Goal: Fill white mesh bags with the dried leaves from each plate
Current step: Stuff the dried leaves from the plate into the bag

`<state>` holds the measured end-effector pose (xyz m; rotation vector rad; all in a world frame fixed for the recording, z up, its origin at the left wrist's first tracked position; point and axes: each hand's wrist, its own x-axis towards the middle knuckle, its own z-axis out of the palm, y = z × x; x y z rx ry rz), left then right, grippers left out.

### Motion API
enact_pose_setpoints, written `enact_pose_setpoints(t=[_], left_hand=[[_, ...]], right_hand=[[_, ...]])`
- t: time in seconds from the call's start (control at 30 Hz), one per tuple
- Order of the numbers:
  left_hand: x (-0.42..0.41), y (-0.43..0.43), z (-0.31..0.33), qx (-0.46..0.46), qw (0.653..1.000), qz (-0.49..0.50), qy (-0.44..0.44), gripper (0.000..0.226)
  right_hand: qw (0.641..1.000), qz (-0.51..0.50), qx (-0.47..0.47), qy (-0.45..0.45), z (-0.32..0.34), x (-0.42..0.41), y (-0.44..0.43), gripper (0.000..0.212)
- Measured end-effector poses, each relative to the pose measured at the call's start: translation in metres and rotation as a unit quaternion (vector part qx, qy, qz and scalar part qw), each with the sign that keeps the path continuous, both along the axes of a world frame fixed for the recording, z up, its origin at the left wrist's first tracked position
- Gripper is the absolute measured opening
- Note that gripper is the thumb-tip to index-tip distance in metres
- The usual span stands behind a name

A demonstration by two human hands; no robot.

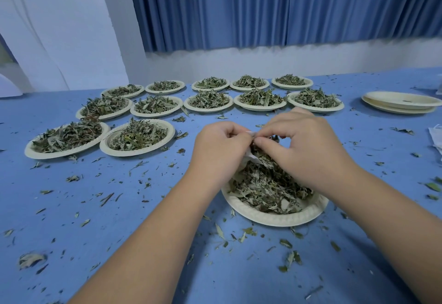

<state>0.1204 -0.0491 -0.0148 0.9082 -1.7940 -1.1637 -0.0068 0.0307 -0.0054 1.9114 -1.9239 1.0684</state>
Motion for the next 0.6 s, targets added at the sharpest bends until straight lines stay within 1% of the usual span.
enact_pose_setpoints(t=[0.17, 0.23, 0.27, 0.3, 0.37, 0.47, 0.5, 0.53, 0.6], left_hand=[[0.001, -0.002, 0.0, 0.024, 1.0, -0.008, 0.017, 0.021], [0.001, -0.003, 0.0, 0.023, 1.0, 0.002, 0.018, 0.021], [0.001, -0.003, 0.0, 0.024, 1.0, 0.01, 0.017, 0.022], [0.002, -0.004, 0.0, 0.027, 0.999, 0.018, 0.016, 0.024], [0.002, -0.005, -0.001, 0.041, 0.999, 0.028, 0.019, 0.025], [0.004, -0.006, -0.001, 0.053, 0.997, 0.038, 0.031, 0.023], [0.005, -0.007, -0.001, 0.052, 0.997, 0.039, 0.033, 0.024], [0.005, -0.007, -0.002, 0.05, 0.997, 0.038, 0.036, 0.025], [0.005, -0.007, -0.002, 0.049, 0.997, 0.036, 0.04, 0.026]], right_hand=[[0.998, 0.038, 0.039, -0.014, 0.003, -0.001, 0.003, 0.015], [0.998, 0.043, 0.045, -0.026, 0.003, -0.001, 0.004, 0.017], [0.998, 0.04, 0.043, -0.035, 0.004, -0.002, 0.004, 0.022], [0.997, 0.035, 0.043, -0.044, 0.006, -0.004, 0.006, 0.03], [0.995, 0.027, 0.061, -0.069, 0.009, -0.01, 0.009, 0.054], [0.989, 0.021, 0.114, -0.095, 0.011, -0.016, 0.012, 0.095], [0.986, 0.017, 0.133, -0.1, 0.01, -0.016, 0.012, 0.102], [0.983, 0.016, 0.148, -0.108, 0.009, -0.015, 0.011, 0.104], [0.979, 0.023, 0.152, -0.136, 0.005, -0.012, 0.007, 0.092]])
